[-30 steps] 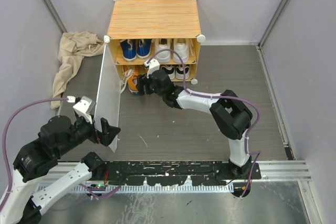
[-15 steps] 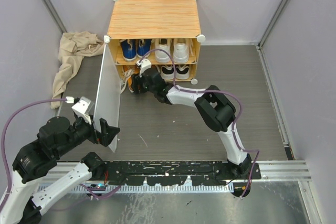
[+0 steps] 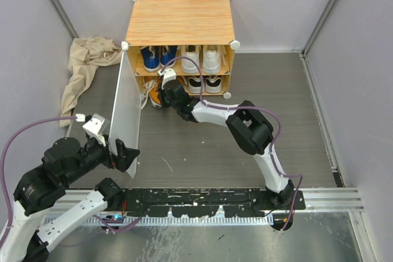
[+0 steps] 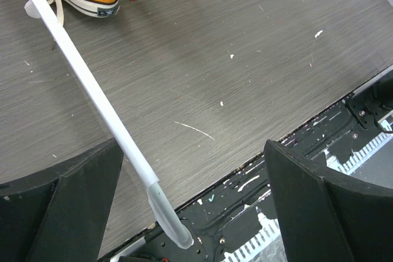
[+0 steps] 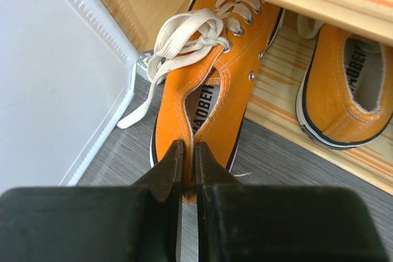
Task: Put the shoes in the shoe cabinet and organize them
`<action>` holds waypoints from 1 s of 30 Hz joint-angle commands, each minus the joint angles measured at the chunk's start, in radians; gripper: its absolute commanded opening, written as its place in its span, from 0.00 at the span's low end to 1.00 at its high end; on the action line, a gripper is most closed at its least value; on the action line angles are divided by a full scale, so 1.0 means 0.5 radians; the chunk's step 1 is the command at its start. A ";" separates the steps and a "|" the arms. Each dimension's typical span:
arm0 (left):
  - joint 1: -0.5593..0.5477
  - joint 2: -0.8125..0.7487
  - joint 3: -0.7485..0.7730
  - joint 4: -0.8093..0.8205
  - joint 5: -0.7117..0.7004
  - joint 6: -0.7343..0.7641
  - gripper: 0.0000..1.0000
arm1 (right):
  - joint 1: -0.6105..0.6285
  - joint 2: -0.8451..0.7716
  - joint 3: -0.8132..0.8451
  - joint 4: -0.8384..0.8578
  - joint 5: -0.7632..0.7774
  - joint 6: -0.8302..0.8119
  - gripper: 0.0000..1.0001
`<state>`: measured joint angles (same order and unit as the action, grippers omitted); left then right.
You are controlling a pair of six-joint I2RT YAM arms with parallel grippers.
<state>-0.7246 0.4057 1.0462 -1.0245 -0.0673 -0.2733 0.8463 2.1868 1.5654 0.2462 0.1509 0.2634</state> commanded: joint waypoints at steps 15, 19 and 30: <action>-0.004 -0.007 0.006 0.108 -0.016 0.027 0.98 | 0.087 0.299 0.446 0.630 0.803 -0.283 0.01; -0.004 0.004 0.000 0.119 -0.014 0.034 0.98 | 0.068 0.364 0.567 0.574 0.794 -0.297 0.01; -0.004 0.018 -0.029 0.148 -0.012 0.031 0.98 | -0.015 0.508 0.841 0.423 0.650 -0.286 0.01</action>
<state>-0.7246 0.4007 1.0378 -1.0210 -0.0673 -0.2722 0.8585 2.4474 1.8565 0.3664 0.4583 0.1402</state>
